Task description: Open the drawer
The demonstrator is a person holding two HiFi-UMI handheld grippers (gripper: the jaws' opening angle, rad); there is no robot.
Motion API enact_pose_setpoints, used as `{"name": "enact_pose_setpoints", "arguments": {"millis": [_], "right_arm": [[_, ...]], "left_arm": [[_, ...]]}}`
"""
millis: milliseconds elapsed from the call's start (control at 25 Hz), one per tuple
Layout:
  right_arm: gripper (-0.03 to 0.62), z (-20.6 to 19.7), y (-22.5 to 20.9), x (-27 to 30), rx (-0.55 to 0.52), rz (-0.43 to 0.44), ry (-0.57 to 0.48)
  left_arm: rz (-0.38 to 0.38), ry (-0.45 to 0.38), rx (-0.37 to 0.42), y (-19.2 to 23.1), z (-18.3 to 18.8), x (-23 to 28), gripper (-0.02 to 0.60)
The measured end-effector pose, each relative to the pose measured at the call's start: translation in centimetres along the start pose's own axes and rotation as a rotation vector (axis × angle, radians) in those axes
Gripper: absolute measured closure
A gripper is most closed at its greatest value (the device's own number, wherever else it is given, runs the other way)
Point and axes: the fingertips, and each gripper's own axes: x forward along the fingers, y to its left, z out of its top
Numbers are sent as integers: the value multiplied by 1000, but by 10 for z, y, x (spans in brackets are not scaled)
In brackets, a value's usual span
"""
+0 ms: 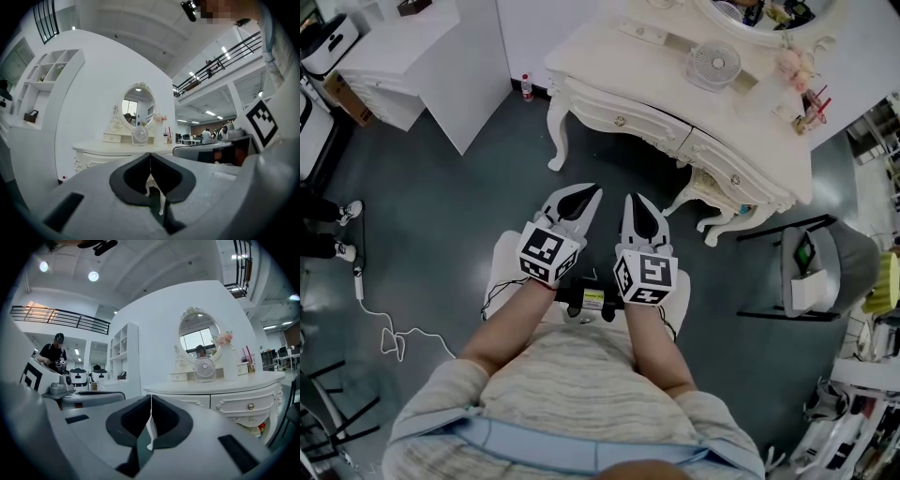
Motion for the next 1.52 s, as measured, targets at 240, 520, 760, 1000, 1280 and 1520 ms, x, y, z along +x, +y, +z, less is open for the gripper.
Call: {"name": "enact_pose_setpoints", "arguments": {"millis": [240, 520, 760, 1000, 1280, 1520], "right_arm": [[585, 3, -10, 13, 10, -11, -15], [583, 6, -18, 31, 8, -6, -20], [585, 8, -28, 50, 0, -8, -19], [585, 13, -37, 67, 2, -19, -24], [585, 15, -46, 78, -3, -22, -29], [585, 14, -50, 85, -8, -21, -24]], "left_arm": [[-4, 0, 8, 10, 2, 18, 569], [1, 7, 7, 24, 1, 35, 569], [7, 17, 6, 37, -1, 52, 569], [1, 22, 2, 48, 1, 68, 569], [-4, 30, 8, 55, 0, 83, 569], [1, 30, 7, 60, 1, 89, 569]]}}
